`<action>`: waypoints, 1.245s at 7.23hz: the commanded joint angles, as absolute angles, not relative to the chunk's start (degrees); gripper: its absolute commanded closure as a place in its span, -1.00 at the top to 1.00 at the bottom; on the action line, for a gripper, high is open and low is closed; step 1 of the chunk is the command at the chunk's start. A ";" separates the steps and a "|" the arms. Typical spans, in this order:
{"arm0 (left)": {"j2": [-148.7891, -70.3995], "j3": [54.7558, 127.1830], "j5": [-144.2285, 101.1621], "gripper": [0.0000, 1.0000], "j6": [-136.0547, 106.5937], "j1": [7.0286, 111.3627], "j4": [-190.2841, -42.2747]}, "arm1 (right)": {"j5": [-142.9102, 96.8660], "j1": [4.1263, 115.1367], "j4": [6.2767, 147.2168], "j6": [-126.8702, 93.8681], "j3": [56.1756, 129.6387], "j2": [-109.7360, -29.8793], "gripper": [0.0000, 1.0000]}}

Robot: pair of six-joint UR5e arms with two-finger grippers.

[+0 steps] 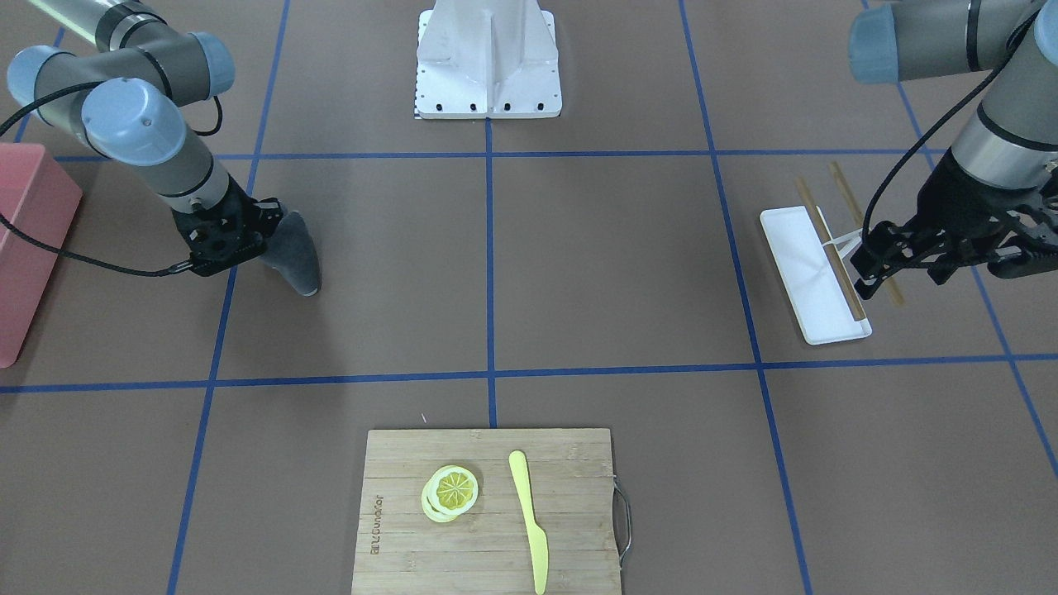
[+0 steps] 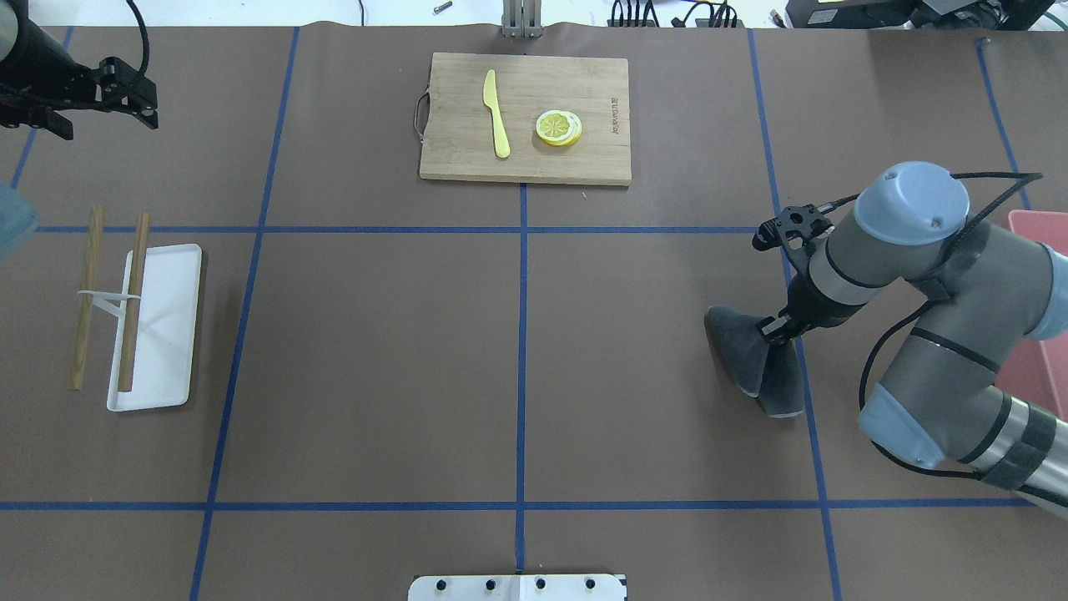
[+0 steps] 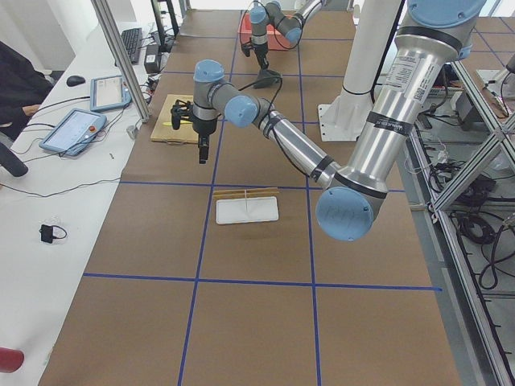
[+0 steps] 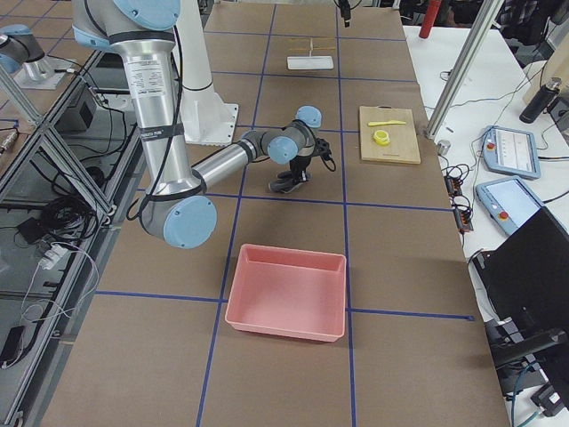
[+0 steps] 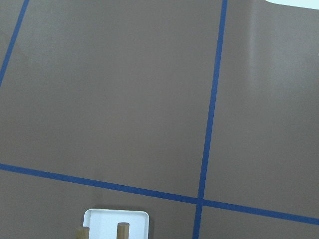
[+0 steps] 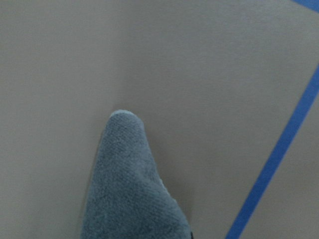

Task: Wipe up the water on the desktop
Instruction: 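Wipe the cloth back and forth over the same table area with the right gripper, then lift the cloth and drop it into the pink bin with the right gripper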

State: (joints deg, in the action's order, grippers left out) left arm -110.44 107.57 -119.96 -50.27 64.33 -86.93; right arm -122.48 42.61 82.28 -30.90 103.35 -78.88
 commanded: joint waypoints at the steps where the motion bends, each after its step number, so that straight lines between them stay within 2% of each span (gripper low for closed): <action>1: -110.39 107.58 -119.97 0.97 -50.27 64.34 -86.84 | -125.14 49.10 82.44 -22.97 99.69 -79.72 -1.00; 4: -110.13 107.58 -120.06 0.97 -50.27 64.34 -86.84 | -129.25 55.79 81.92 -20.12 98.78 -79.11 -1.00; 7: -110.04 107.58 -120.15 0.97 -50.27 64.34 -86.84 | -143.38 70.34 82.35 -20.30 104.58 -79.80 -1.00; 9: -109.95 107.58 -120.15 0.97 -50.27 64.34 -86.84 | -147.21 79.07 82.35 -20.22 108.26 -86.44 -1.00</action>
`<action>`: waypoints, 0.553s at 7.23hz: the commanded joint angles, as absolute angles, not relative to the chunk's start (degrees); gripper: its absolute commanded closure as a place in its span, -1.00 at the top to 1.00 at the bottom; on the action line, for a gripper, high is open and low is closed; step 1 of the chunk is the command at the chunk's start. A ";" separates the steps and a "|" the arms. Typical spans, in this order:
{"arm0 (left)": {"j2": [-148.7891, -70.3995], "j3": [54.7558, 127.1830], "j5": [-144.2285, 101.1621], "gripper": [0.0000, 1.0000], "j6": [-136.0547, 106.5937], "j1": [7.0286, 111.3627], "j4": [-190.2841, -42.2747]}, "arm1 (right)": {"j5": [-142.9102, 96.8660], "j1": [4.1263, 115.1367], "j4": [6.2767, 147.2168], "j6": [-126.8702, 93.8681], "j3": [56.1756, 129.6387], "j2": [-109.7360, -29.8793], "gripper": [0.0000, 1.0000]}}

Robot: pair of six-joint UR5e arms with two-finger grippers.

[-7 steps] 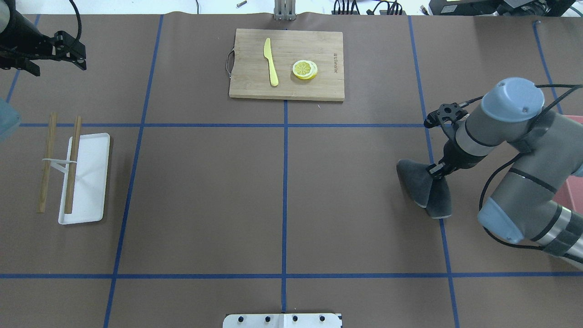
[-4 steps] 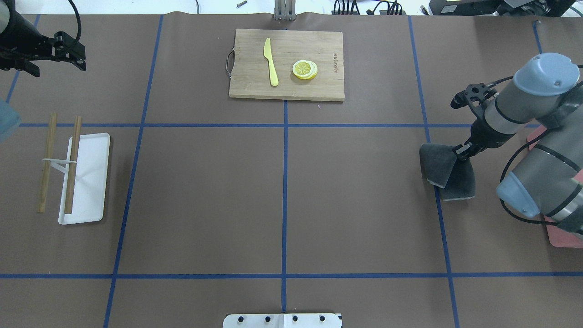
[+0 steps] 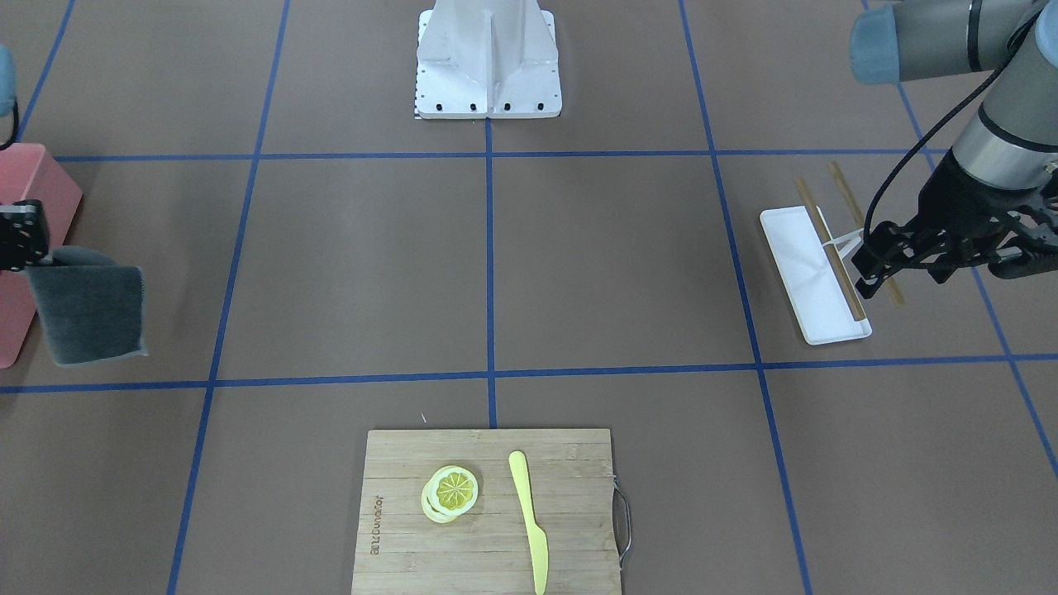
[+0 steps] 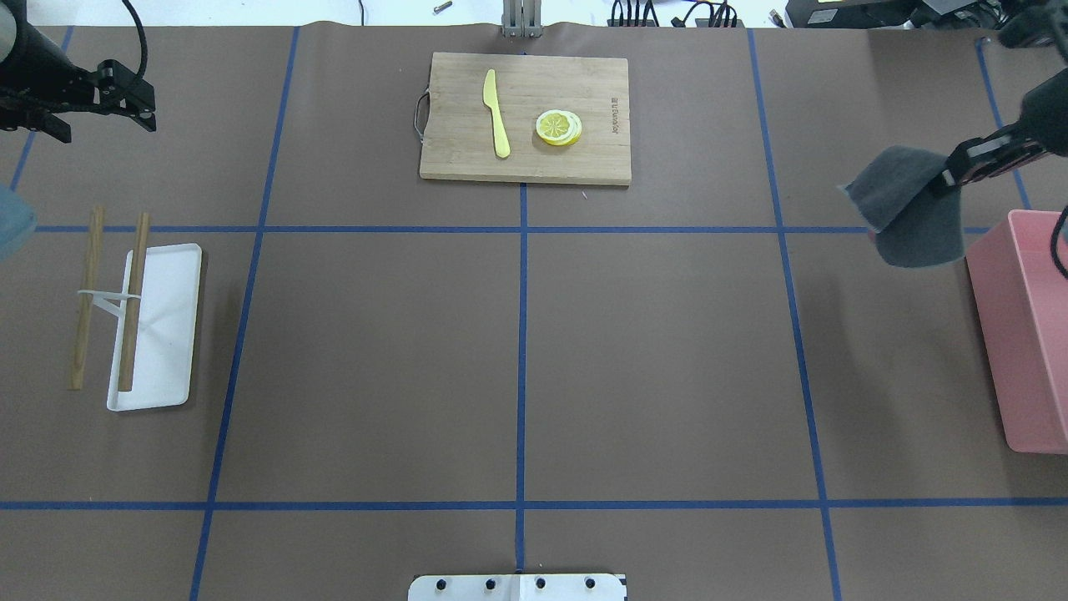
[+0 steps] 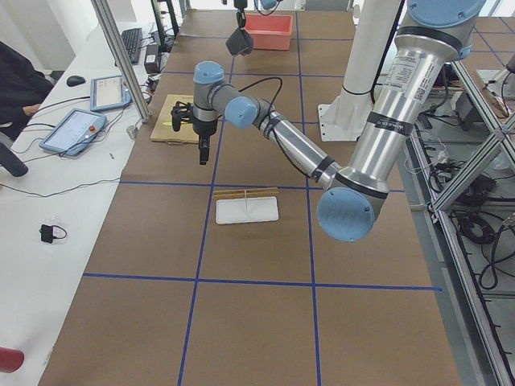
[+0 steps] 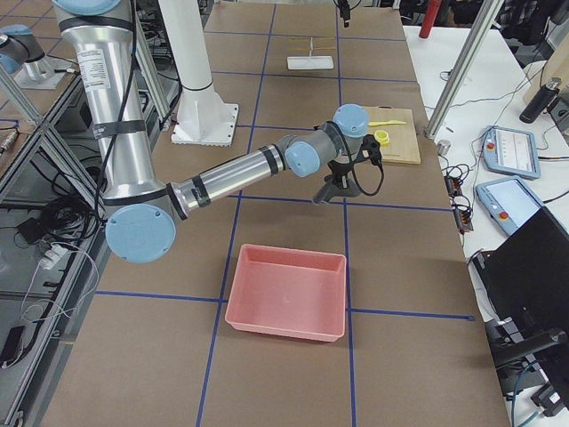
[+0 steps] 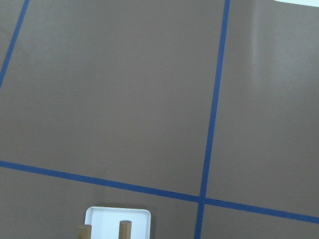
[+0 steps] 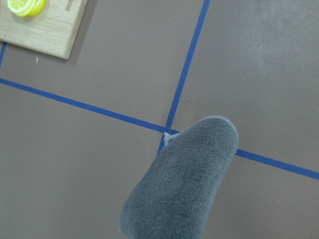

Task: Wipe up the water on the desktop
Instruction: 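Lift the cloth and drop it into the pink bin with the right gripper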

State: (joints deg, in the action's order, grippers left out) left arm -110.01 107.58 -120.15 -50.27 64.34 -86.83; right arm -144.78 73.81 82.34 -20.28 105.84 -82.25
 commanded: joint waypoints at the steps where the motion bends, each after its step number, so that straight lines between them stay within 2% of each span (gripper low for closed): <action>1: -109.78 107.67 -120.15 0.97 -50.27 64.34 -86.92 | -147.22 82.84 82.35 -19.69 109.24 -91.36 -1.00; 4: -109.78 108.28 -120.15 0.97 -50.19 64.34 -86.92 | -141.02 84.73 82.62 -18.12 109.60 -102.10 -1.00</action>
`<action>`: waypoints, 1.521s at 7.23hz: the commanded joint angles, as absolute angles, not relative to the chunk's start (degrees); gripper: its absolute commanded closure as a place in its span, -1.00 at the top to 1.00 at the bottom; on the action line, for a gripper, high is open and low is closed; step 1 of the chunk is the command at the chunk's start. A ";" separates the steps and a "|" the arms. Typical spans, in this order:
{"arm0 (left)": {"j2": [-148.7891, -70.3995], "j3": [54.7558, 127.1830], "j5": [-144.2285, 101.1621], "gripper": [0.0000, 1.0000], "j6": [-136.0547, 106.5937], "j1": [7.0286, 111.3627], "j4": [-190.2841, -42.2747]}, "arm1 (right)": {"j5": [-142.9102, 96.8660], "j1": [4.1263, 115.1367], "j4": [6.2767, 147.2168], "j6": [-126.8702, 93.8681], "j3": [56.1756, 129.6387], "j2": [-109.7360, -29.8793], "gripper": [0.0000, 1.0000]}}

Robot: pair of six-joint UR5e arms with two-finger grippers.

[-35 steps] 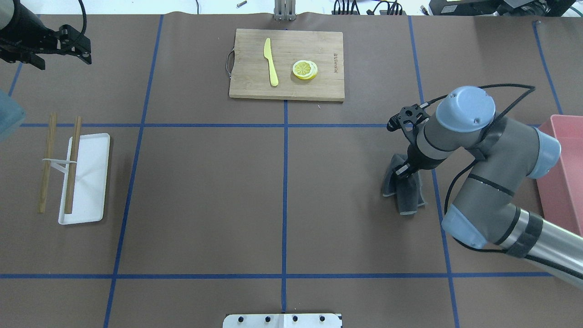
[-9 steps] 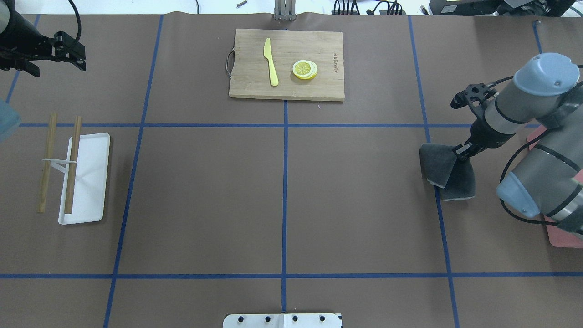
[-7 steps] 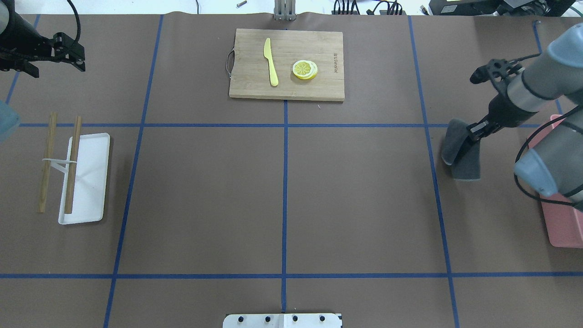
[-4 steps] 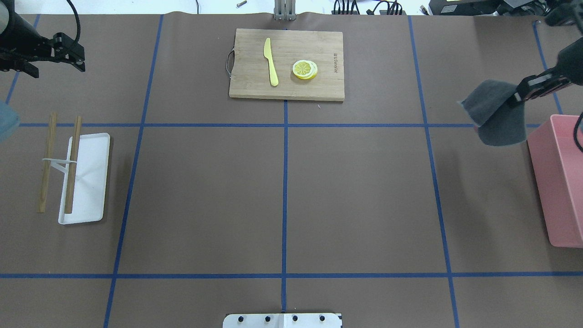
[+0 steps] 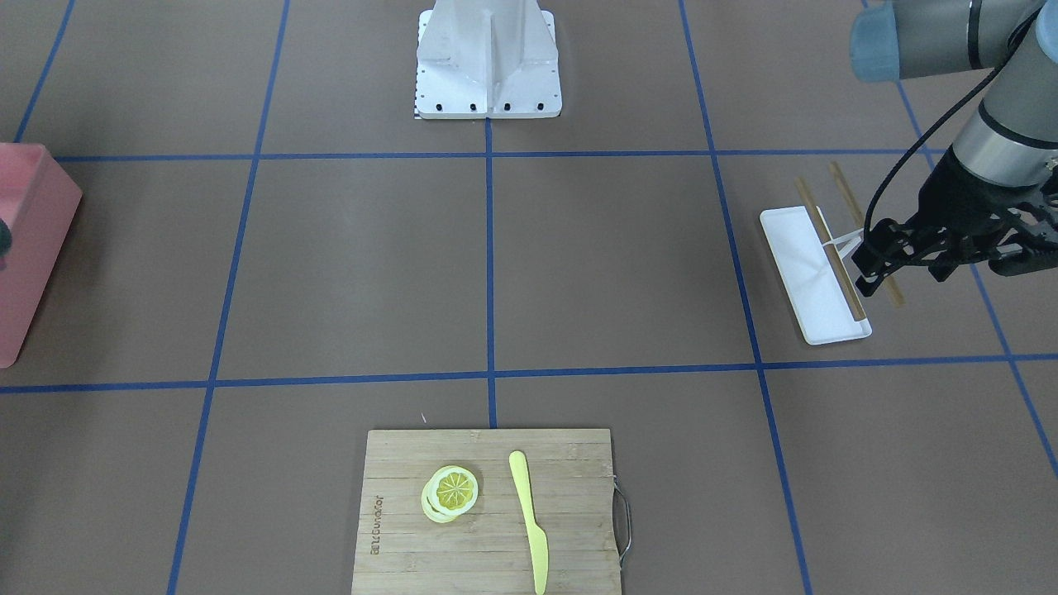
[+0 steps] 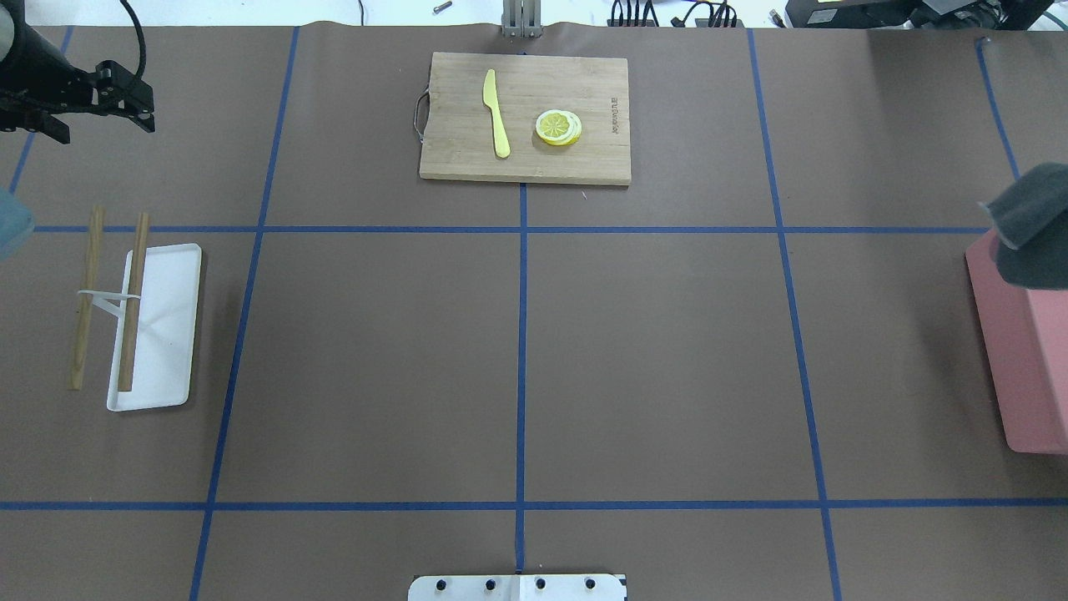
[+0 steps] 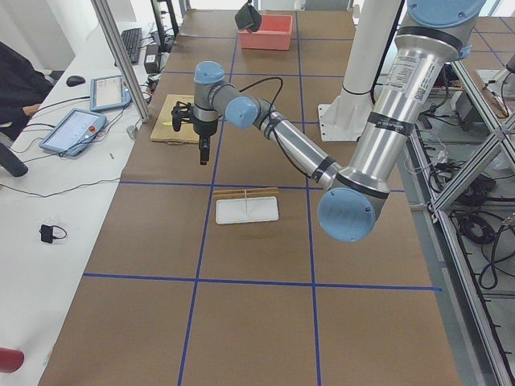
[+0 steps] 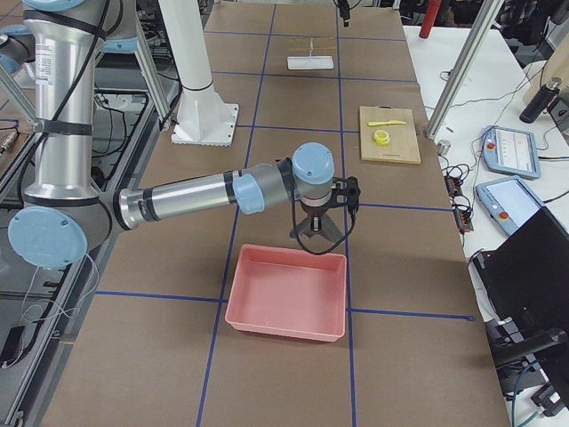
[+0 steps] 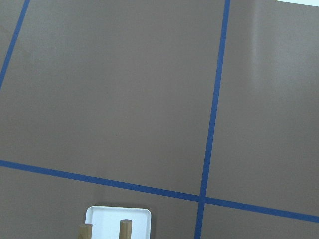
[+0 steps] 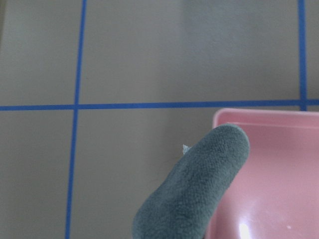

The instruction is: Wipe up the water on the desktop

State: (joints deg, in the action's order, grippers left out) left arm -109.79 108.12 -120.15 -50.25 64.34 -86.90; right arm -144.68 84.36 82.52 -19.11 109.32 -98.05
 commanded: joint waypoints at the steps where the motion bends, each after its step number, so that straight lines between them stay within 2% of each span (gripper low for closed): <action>1: -109.69 108.19 -120.15 0.97 -50.19 64.42 -86.92 | -138.02 84.38 83.23 -14.19 109.51 -104.83 -1.00; 4: -109.60 107.93 -120.15 0.97 -50.10 64.42 -87.01 | -135.18 84.11 86.13 -11.95 109.51 -105.99 -1.00; 5: -108.82 108.19 -120.06 0.97 -49.49 64.42 -87.19 | -133.61 85.16 86.31 -11.78 109.51 -107.04 0.98; 8: -104.35 109.07 -120.32 0.97 -41.11 68.18 -87.01 | -132.64 85.25 85.69 -11.95 109.07 -105.56 1.00; 11: -91.80 108.73 -125.68 0.97 -18.44 79.51 -86.92 | -132.19 84.90 85.69 -11.87 108.46 -103.45 1.00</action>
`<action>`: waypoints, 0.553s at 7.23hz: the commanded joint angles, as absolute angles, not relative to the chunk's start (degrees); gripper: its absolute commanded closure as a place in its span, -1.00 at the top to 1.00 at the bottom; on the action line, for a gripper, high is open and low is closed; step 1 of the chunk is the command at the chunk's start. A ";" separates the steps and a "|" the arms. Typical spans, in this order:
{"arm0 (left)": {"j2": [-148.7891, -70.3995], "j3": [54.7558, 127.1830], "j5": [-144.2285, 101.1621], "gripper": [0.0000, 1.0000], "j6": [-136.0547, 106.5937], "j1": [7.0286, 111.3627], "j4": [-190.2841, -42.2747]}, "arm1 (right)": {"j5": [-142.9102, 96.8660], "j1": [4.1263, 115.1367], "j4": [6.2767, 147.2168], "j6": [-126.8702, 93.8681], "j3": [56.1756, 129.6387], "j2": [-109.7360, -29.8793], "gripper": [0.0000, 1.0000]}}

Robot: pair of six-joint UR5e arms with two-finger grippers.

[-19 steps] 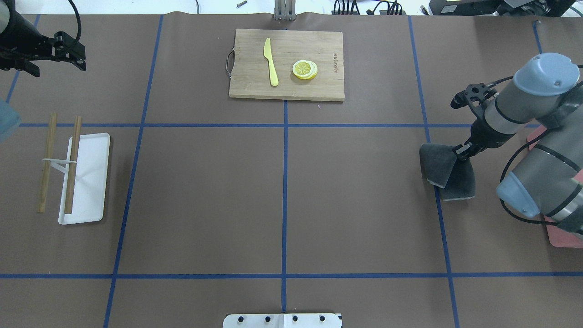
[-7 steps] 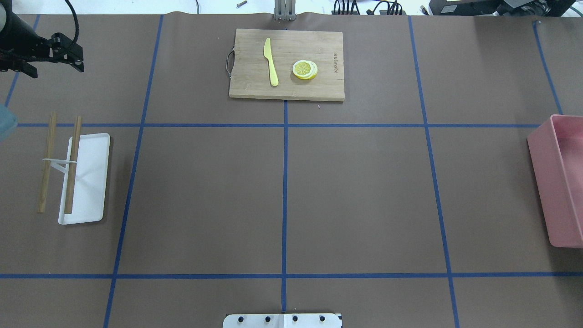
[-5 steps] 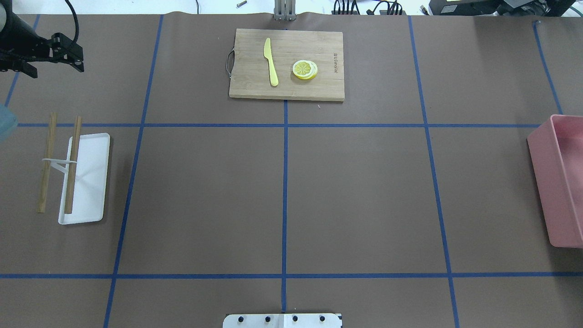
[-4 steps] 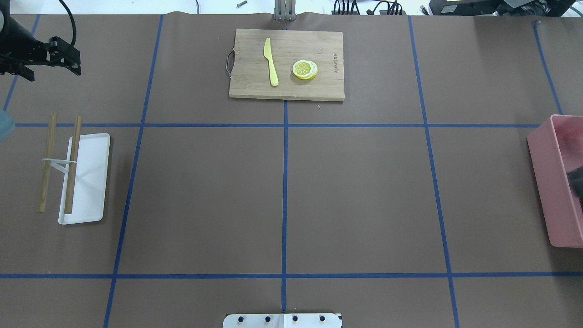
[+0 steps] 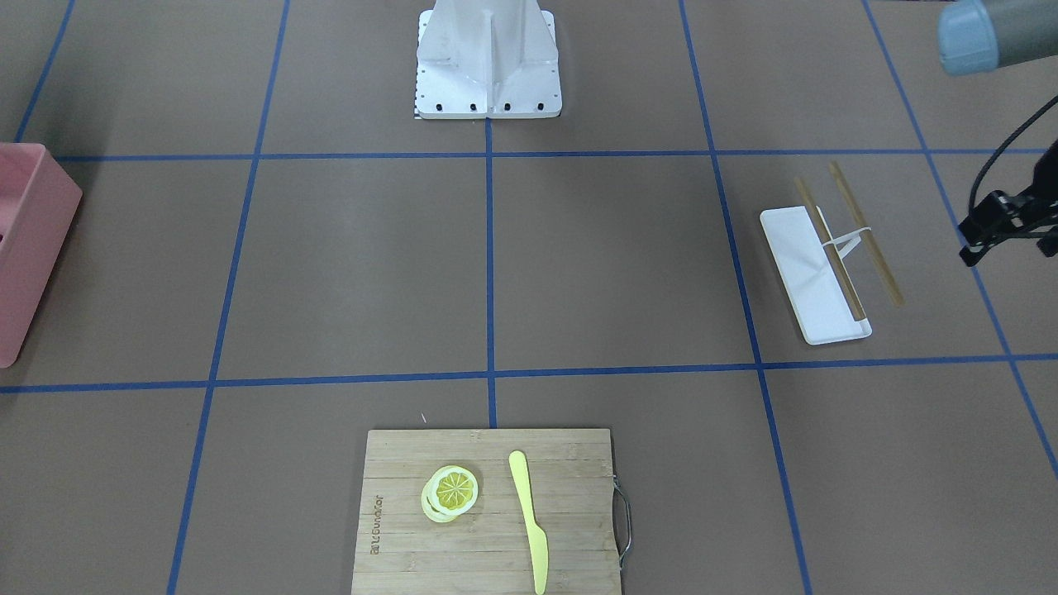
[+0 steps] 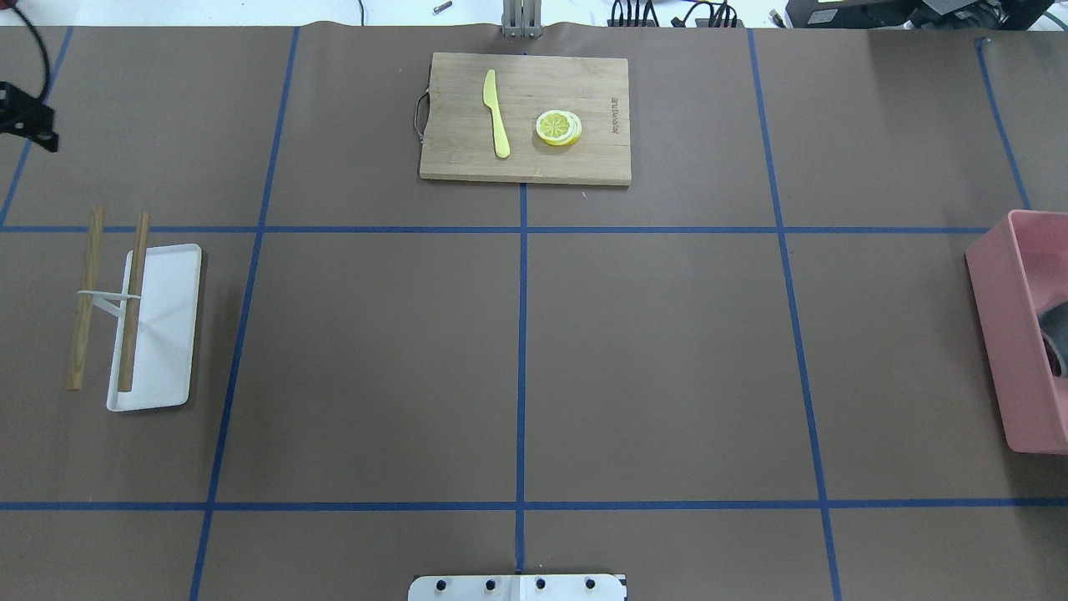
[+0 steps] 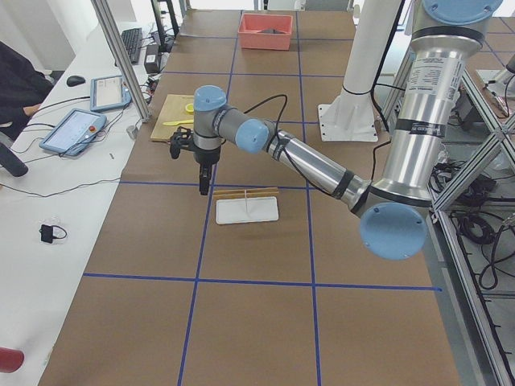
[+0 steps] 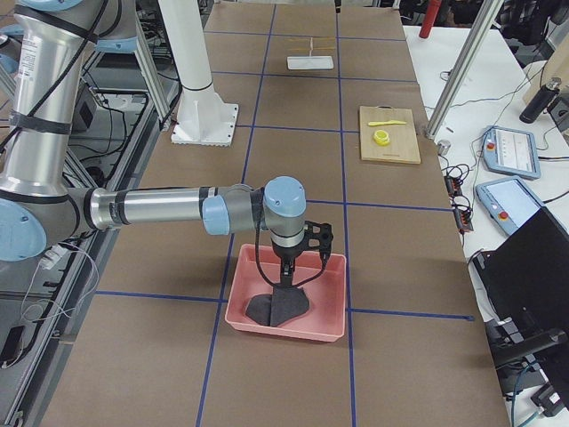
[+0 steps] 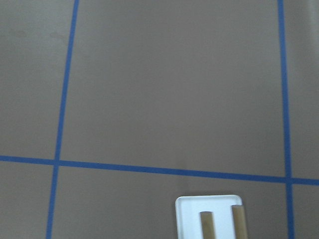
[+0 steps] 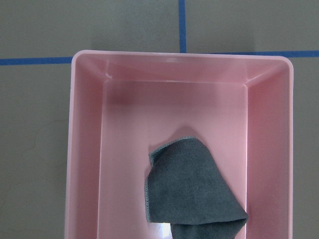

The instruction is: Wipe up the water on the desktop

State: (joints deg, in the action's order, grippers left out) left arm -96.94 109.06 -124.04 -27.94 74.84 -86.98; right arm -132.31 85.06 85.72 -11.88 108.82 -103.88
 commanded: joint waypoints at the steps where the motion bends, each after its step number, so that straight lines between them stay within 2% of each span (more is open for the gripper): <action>1: -89.06 106.55 -127.77 0.97 -10.63 83.28 -86.84 | -132.54 84.82 85.69 -11.87 108.20 -103.36 1.00; 4: -87.54 95.13 -133.86 0.97 6.71 92.89 -87.45 | -133.68 84.90 86.05 -11.95 104.96 -101.08 1.00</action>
